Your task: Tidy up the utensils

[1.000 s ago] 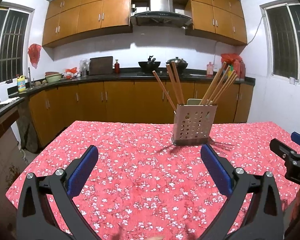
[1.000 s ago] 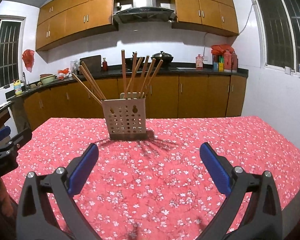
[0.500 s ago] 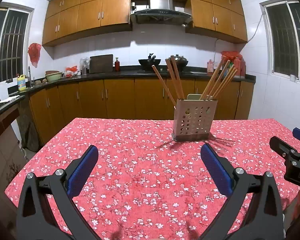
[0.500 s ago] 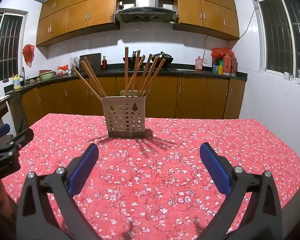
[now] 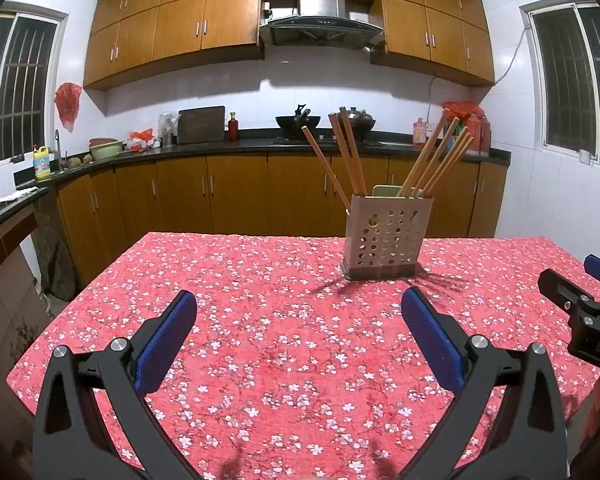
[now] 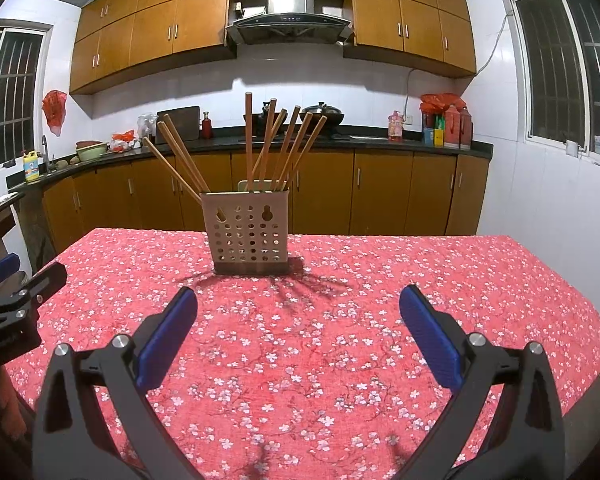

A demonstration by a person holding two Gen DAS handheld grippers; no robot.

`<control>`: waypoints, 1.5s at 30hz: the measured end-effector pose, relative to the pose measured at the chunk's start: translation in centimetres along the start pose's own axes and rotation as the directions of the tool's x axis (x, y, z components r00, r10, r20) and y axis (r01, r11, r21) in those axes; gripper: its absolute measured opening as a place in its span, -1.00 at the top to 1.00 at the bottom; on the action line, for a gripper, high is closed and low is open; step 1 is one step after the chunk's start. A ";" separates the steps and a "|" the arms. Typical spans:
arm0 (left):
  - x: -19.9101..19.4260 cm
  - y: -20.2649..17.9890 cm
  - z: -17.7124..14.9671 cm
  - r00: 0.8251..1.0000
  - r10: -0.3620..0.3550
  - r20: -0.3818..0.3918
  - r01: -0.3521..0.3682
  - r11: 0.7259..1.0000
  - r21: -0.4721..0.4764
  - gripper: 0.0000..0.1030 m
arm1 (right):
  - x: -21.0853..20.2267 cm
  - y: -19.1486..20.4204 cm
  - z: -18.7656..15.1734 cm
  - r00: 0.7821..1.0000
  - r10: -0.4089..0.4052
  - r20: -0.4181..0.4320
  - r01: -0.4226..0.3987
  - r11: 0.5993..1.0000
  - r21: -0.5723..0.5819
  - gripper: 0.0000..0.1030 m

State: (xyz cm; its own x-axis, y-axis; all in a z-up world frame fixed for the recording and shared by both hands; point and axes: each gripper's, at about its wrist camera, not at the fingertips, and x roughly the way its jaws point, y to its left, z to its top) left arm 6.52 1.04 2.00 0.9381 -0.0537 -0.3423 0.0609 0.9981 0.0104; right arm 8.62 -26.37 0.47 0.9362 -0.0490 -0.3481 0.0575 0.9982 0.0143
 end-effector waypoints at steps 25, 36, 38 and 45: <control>0.3 -0.4 -0.2 1.000 -0.003 -0.006 0.003 1.000 -0.003 -0.97 | 0.1 0.1 -0.1 1.000 0.001 -0.004 -0.001 1.000 0.004 -0.92; 0.4 -0.5 -0.3 1.000 -0.004 -0.007 0.004 1.000 -0.004 -0.97 | 0.1 0.1 -0.1 1.000 0.001 -0.004 -0.001 1.000 0.004 -0.92; 0.6 -0.5 -0.5 1.000 -0.008 -0.009 0.008 1.000 -0.004 -0.97 | 0.1 0.1 -0.1 1.000 0.001 -0.004 -0.001 1.000 0.004 -0.92; 0.7 -0.6 -0.6 1.000 -0.009 -0.011 0.009 1.000 -0.005 -0.97 | 0.2 0.2 -0.2 1.000 0.001 -0.006 -0.001 1.000 0.005 -0.92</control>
State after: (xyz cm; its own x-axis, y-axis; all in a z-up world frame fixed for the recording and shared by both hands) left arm 6.89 0.42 1.17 0.9337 -0.0623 -0.3526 0.0677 0.9977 0.0029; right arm 8.78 -26.17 0.22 0.9342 -0.0482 -0.3534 0.0588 0.9981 0.0193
